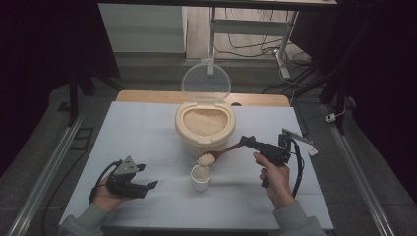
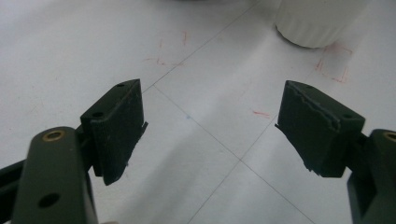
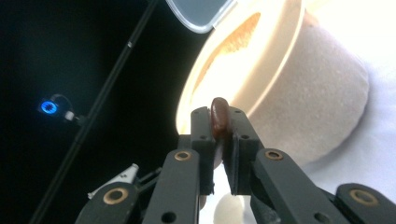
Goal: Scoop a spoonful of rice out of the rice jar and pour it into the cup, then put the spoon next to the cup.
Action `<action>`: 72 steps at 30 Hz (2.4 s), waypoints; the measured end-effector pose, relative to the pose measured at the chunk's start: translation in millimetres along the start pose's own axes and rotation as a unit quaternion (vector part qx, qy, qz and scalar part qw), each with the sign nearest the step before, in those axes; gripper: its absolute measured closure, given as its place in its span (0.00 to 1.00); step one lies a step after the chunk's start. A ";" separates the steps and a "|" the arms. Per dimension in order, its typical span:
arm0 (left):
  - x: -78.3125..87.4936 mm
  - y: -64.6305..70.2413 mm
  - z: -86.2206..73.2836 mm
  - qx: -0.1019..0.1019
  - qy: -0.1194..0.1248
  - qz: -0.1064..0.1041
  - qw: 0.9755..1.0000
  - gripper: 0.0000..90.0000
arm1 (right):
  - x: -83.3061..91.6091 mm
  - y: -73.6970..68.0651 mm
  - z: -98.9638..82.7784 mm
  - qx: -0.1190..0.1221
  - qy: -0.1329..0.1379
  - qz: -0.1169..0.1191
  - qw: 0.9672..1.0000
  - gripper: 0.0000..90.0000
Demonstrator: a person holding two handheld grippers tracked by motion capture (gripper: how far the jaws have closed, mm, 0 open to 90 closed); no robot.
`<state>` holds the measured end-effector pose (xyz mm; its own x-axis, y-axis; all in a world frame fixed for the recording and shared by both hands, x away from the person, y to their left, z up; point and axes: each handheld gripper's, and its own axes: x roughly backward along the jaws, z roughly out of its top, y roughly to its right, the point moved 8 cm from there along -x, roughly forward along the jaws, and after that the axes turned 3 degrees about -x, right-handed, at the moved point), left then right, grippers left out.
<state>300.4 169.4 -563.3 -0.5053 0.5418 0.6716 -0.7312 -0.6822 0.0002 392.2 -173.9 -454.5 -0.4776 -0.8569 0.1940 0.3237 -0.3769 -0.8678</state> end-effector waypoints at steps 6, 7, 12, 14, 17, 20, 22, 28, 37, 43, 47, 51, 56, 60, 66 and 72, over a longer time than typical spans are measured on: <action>-0.3 0.3 -0.2 -0.001 -0.001 -0.001 1.000 0.25 | -5.7 4.0 -5.7 0.017 -0.014 -0.022 1.000 0.92; -0.3 0.2 -0.3 -0.001 -0.001 -0.002 1.000 0.25 | -6.5 4.2 -6.2 0.021 -0.016 -0.026 0.999 0.92; -0.4 0.3 -0.5 -0.001 -0.002 -0.002 1.000 0.25 | -10.1 2.8 -6.7 0.050 -0.025 -0.048 0.997 0.92; -0.4 0.3 -0.5 -0.002 -0.002 -0.002 1.000 0.25 | -11.4 1.1 -7.3 0.062 -0.029 -0.055 0.996 0.92; -0.4 0.3 -0.6 -0.002 -0.002 -0.003 1.000 0.25 | -13.6 -0.8 -8.5 0.078 -0.034 -0.066 0.994 0.92; -0.4 0.3 -0.6 -0.002 -0.002 -0.003 1.000 0.25 | -15.3 -2.5 -9.5 0.090 -0.038 -0.073 0.993 0.92; -0.5 0.3 -0.7 -0.002 -0.003 -0.003 1.000 0.25 | -16.0 -3.9 -9.5 0.099 -0.039 -0.078 0.991 0.92; -0.6 0.4 -0.7 -0.002 -0.003 -0.003 1.000 0.25 | -17.1 -9.9 -9.5 0.122 -0.041 -0.084 0.988 0.92; -0.4 0.5 -0.6 -0.003 -0.003 -0.003 1.000 0.25 | -18.1 -22.9 -11.5 0.183 -0.045 -0.091 0.978 0.92; -0.9 0.4 0.2 -0.003 -0.003 -0.003 1.000 0.26 | -17.5 -30.9 -12.8 0.213 -0.044 -0.089 0.972 0.92; -1.8 0.6 0.8 -0.005 -0.004 -0.003 1.000 0.25 | -15.5 -32.2 -12.5 0.214 -0.041 -0.083 0.972 0.92; -1.3 0.4 0.5 -0.003 -0.003 -0.004 1.000 0.25 | -11.3 -31.5 -10.5 0.214 -0.034 -0.076 0.973 0.92; -1.3 -0.2 0.3 -0.003 -0.003 -0.004 1.000 0.26 | -1.6 -32.0 -7.0 0.221 -0.024 -0.061 0.973 0.92; -1.2 -0.1 0.2 -0.003 -0.003 -0.003 1.000 0.26 | 13.7 -34.4 -0.8 0.229 -0.004 -0.046 0.972 0.92; -1.8 -0.1 0.8 -0.003 -0.003 -0.002 1.000 0.26 | 40.0 -32.5 9.4 0.233 0.017 -0.032 0.972 0.92; -2.2 -0.3 0.7 -0.002 -0.004 -0.001 1.000 0.25 | 49.9 -22.8 12.6 0.238 -0.003 -0.040 0.971 0.92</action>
<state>302.0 168.1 -564.3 -0.5004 0.5382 0.6782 -0.7338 -0.6793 -0.0024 371.3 -212.5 -419.2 -0.5127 -0.8198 0.2550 0.6268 -0.5604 -0.5413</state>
